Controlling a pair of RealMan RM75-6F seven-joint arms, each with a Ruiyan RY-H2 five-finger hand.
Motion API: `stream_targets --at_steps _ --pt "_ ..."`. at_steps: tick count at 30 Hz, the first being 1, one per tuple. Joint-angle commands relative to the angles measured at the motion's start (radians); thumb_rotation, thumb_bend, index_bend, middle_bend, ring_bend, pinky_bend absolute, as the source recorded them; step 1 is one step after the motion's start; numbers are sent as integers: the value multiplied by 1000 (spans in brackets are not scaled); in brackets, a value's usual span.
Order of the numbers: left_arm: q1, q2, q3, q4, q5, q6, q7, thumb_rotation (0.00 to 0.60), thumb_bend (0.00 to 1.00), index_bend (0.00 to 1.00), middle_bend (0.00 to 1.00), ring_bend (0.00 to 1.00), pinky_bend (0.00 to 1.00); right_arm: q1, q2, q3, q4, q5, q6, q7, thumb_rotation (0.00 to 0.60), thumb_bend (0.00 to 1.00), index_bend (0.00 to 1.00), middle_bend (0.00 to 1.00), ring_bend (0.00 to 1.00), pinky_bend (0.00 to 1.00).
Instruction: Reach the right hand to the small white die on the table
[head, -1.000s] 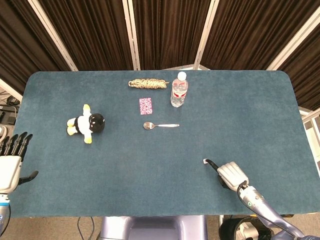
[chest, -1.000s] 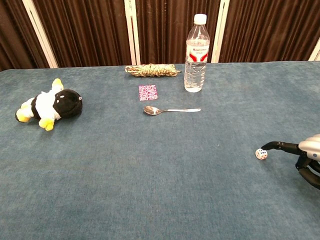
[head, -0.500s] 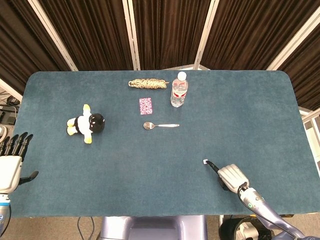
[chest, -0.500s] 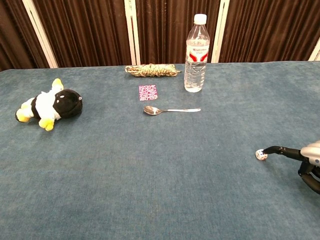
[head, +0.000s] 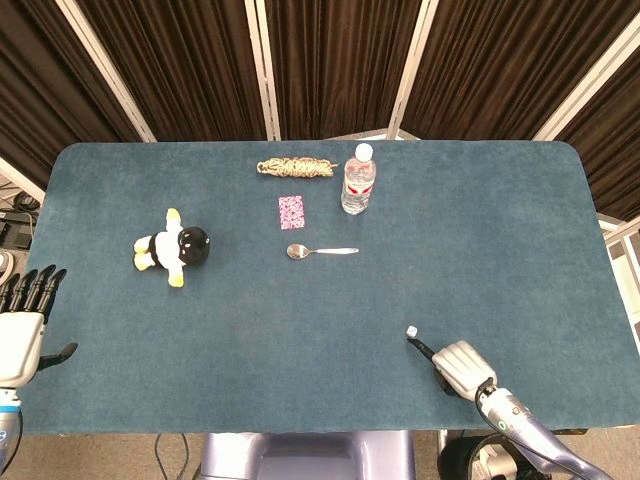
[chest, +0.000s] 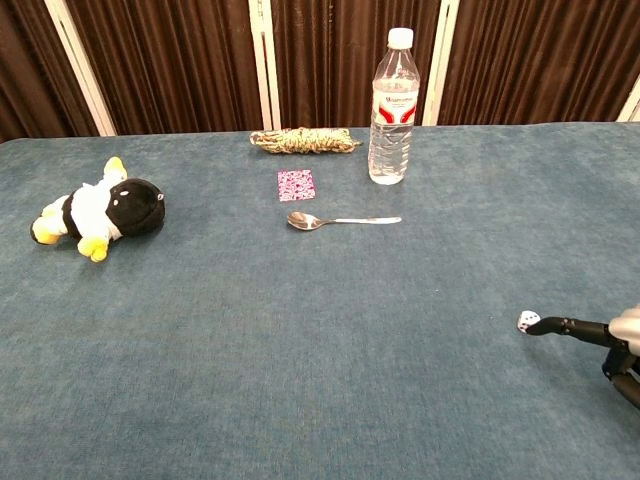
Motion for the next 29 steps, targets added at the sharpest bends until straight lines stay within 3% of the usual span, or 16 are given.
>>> stream_targets --at_steps 1,7,10,11,13,15,17,18,20,29 --pt "0 1 0 -1 0 1 -1 600 0 0 0 0 0 -5 8 -3 -14 -14 21 7 600 734 0 736 723 1000" --pt "3 5 2 -4 6 9 -9 600 0 0 0 0 0 -36 63 0 -71 -88 164 52 600 727 0 736 722 990" --pt "5 9 3 -6 12 12 -17 600 0 0 0 0 0 -64 89 8 -89 -131 267 74 600 698 0 723 700 875" --pt "6 10 4 -6 14 14 -21 600 0 0 0 0 0 -76 98 12 -94 -144 307 81 600 655 0 687 648 780" --pt "8 14 6 -5 21 17 -30 600 0 0 0 0 0 -109 114 24 -102 -162 399 91 600 471 0 548 470 518" --pt "10 17 8 -4 31 24 -39 600 0 0 0 0 0 -144 120 38 -103 -172 487 99 600 140 0 282 168 140" --pt "13 18 9 1 41 32 -46 600 0 0 0 0 0 -175 129 51 -110 -164 550 105 600 9 0 89 21 6" --pt "14 18 11 3 46 34 -48 600 0 0 0 0 0 -187 135 56 -114 -158 571 105 600 0 0 28 0 0" --pt "16 17 15 8 57 38 -53 600 0 0 0 0 0 -208 147 64 -129 -138 601 102 600 0 0 0 0 0" --pt "20 12 28 28 105 54 -84 600 0 0 0 0 0 -290 199 81 -217 -36 658 48 600 0 0 0 0 0"
